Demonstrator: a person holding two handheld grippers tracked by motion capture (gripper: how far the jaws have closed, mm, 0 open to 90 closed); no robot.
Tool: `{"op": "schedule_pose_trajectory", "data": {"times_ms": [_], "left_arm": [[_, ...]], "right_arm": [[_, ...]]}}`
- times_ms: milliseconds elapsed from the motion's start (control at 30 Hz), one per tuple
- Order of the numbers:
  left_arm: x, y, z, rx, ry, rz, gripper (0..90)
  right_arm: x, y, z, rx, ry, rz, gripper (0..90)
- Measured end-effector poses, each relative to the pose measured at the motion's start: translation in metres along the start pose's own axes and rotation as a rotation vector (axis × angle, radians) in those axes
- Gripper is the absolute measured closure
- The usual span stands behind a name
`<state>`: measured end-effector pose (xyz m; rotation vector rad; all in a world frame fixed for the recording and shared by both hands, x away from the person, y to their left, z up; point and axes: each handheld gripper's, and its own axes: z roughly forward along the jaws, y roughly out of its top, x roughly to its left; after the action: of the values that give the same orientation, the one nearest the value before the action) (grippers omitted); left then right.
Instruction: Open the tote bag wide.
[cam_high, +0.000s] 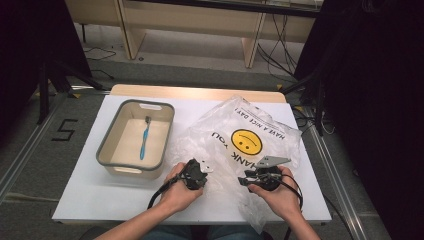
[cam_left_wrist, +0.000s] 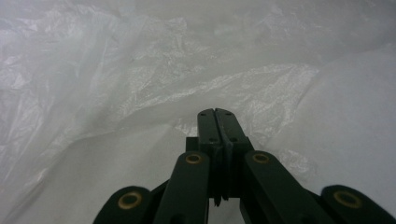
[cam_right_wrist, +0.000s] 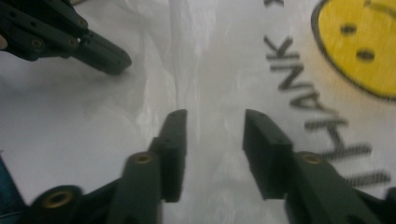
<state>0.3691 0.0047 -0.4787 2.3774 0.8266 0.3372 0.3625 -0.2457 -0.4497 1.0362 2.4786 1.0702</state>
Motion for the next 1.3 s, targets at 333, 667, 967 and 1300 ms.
{"op": "schedule_pose_trajectory", "data": {"times_ms": [333,667,967,1300], "left_arm": [[0.001,-0.002,-0.002,0.008,0.011,0.009,89.5],[0.002,-0.004,-0.003,0.010,0.016,0.018,89.5],[0.001,-0.005,-0.003,0.000,0.021,0.039,89.4],[-0.001,-0.006,-0.003,-0.002,0.035,0.063,89.3]], "right_arm": [[0.008,0.012,0.030,0.033,0.027,-0.157,35.4],[0.002,0.017,0.046,0.065,0.011,-0.155,74.5],[-0.001,0.028,0.033,-0.049,-0.009,-0.116,90.0],[-0.001,0.050,0.009,-0.227,-0.097,-0.101,90.0]]}}
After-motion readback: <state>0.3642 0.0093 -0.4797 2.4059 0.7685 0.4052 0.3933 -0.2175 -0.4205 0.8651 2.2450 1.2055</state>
